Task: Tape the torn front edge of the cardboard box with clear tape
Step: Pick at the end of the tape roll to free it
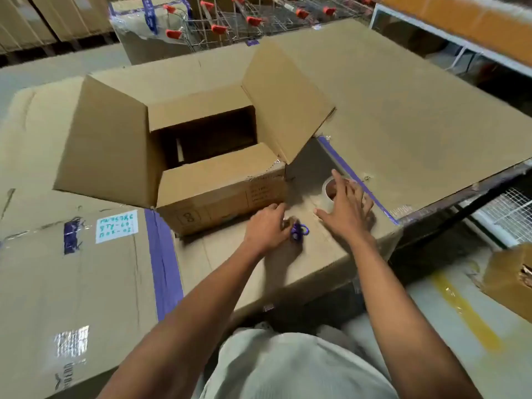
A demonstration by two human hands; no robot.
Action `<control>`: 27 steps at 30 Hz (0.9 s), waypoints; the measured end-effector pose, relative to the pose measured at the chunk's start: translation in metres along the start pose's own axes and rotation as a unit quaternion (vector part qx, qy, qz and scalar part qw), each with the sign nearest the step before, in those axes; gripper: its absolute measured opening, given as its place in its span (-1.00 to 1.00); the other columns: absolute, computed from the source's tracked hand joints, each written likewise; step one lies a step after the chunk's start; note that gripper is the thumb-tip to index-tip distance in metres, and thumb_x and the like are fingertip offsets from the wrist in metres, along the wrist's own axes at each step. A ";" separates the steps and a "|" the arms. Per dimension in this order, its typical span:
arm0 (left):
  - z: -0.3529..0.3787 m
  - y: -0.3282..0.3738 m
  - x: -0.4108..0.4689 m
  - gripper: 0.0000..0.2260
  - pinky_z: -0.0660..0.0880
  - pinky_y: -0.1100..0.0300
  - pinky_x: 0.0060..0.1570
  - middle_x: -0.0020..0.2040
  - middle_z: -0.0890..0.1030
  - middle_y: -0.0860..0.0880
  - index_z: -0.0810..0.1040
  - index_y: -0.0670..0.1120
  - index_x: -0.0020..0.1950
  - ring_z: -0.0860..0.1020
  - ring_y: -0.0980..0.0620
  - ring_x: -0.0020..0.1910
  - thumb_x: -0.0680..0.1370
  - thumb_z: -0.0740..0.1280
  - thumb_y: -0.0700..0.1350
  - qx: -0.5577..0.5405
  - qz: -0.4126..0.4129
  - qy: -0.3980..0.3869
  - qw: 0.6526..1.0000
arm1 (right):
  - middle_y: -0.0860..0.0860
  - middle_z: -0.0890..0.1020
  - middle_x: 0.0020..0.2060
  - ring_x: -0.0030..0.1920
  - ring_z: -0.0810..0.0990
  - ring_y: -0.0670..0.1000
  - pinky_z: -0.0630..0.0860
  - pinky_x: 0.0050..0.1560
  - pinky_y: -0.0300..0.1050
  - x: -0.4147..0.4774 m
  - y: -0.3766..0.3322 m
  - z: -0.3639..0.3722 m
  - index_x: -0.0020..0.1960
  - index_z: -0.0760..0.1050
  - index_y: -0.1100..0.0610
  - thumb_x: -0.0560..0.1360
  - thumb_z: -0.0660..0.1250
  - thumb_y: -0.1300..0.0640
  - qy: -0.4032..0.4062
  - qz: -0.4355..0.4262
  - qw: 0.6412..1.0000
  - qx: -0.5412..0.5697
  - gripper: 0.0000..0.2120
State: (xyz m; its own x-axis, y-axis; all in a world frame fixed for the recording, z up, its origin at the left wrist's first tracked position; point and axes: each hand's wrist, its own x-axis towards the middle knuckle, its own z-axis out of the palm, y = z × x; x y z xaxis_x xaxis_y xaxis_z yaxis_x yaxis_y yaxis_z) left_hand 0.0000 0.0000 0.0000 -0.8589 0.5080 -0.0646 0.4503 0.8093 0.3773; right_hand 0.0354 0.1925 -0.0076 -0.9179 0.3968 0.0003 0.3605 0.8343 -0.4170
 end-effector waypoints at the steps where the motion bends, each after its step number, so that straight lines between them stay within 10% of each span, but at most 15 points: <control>1: 0.000 0.002 0.008 -0.68 0.51 -0.02 0.05 0.17 0.61 -0.15 0.51 -0.10 0.29 0.59 -0.24 0.15 0.63 0.29 0.06 -0.020 -0.013 0.000 1.000 | 0.06 0.31 0.56 0.59 0.12 0.16 0.08 0.49 0.30 0.002 0.000 -0.001 0.63 -0.01 -0.10 0.43 0.54 -0.09 0.006 0.001 1.000 -0.008 -0.02; 13: 0.009 0.036 0.081 -0.57 0.47 -0.01 -0.10 0.15 0.62 -0.20 0.38 -0.06 0.47 0.62 -0.27 0.09 0.67 0.23 0.12 0.113 -0.031 -0.020 0.993 | 0.06 0.37 0.51 0.38 0.39 0.21 0.24 0.38 0.18 0.013 0.024 -0.001 0.57 0.09 -0.20 0.51 0.48 -0.02 -0.023 0.005 0.999 0.037 -0.21; 22: -0.023 0.037 0.067 -0.92 0.52 0.18 0.01 -0.02 0.74 -0.10 0.67 -0.14 -0.04 0.67 -0.08 0.00 0.56 0.38 -0.25 -0.118 -0.039 0.007 0.992 | 0.00 0.61 0.21 0.21 0.16 -0.03 0.24 0.24 -0.07 0.032 0.041 -0.049 0.52 0.21 -0.35 0.49 0.50 0.04 -0.068 0.000 0.984 0.164 -0.25; 27: -0.049 0.034 0.034 -0.90 0.65 0.19 -0.02 -0.19 0.76 0.00 0.76 -0.11 0.01 0.71 0.17 -0.19 0.54 0.47 -0.23 -0.270 -0.075 0.048 0.959 | -0.14 0.57 -0.31 -0.06 0.59 -0.06 0.57 0.04 -0.01 0.018 0.031 -0.086 0.42 0.43 -0.24 0.47 0.54 0.16 -0.141 -0.052 0.944 0.292 -0.37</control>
State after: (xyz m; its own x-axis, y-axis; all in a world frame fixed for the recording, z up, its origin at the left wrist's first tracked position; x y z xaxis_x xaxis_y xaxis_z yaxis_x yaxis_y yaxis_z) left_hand -0.0259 0.0304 0.0563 -0.9342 0.3479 -0.0795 0.1509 0.5870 0.7954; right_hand 0.0438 0.2582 0.0575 -0.9806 0.1376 -0.1397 0.1892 0.4763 -0.8587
